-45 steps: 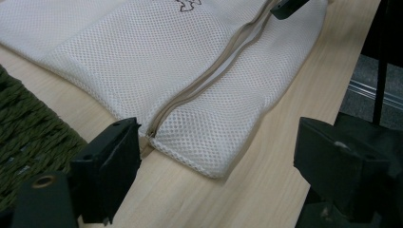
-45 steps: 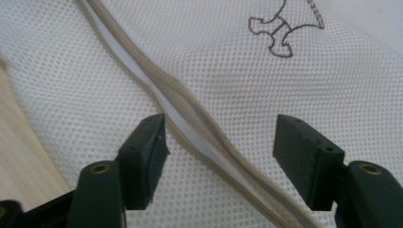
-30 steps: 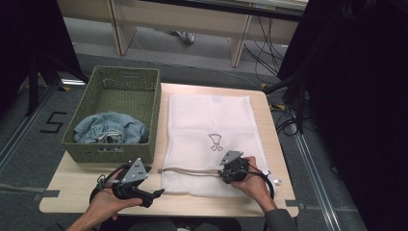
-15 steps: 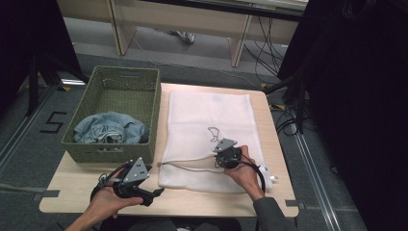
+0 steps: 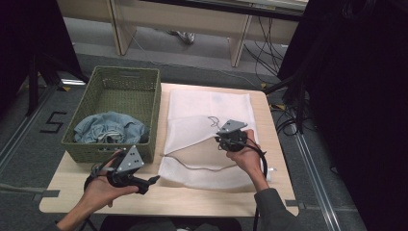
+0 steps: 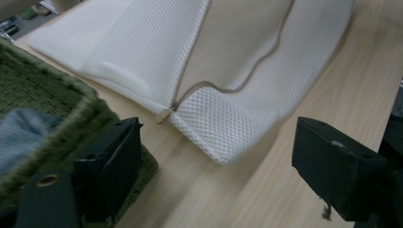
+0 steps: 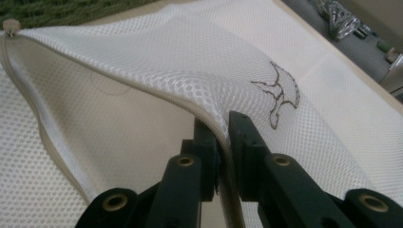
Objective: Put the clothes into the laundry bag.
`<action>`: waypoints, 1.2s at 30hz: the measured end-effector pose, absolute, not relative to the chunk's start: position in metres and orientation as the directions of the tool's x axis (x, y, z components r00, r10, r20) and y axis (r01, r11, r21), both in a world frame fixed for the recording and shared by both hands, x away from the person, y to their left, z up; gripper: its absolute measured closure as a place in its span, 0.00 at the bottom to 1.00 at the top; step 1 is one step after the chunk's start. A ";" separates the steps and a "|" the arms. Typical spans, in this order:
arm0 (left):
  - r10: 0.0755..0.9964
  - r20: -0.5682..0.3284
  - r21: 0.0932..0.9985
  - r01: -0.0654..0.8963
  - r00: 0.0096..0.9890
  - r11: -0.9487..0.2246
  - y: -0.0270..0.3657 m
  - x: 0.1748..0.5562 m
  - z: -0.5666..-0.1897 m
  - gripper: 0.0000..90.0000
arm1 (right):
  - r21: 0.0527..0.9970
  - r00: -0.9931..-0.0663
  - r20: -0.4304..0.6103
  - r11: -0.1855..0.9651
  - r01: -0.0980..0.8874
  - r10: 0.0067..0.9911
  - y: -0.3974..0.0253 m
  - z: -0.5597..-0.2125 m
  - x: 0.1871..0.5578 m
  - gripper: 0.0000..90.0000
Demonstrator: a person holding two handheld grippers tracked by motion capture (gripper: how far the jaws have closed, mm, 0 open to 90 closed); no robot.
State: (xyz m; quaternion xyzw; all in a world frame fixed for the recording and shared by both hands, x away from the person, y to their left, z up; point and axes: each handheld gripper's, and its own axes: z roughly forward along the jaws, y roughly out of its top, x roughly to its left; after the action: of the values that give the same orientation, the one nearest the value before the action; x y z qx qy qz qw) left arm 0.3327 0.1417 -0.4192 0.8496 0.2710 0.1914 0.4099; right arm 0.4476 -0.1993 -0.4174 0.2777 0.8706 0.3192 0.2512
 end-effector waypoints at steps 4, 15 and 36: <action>0.648 0.112 0.803 0.316 0.753 -0.505 0.156 0.344 -0.398 0.18 | 0.718 -0.712 -0.257 0.623 0.312 0.653 -0.201 -0.404 0.451 0.91; 0.804 0.134 0.709 0.511 0.579 -0.487 0.220 0.427 -0.357 0.19 | 0.737 -0.712 -0.248 0.605 0.301 0.657 -0.207 -0.397 0.452 0.91; 0.938 -0.095 0.428 0.864 0.335 -0.265 0.261 0.549 -0.454 0.37 | 0.706 -0.741 -0.239 0.636 0.311 0.627 -0.200 -0.408 0.453 0.90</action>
State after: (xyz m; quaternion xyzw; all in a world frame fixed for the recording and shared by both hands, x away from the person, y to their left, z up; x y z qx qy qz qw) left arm 0.5491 0.2610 -0.4543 0.7903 0.5700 0.0887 0.2067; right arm 0.4527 -0.2000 -0.4079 0.2687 0.8724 0.3311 0.2390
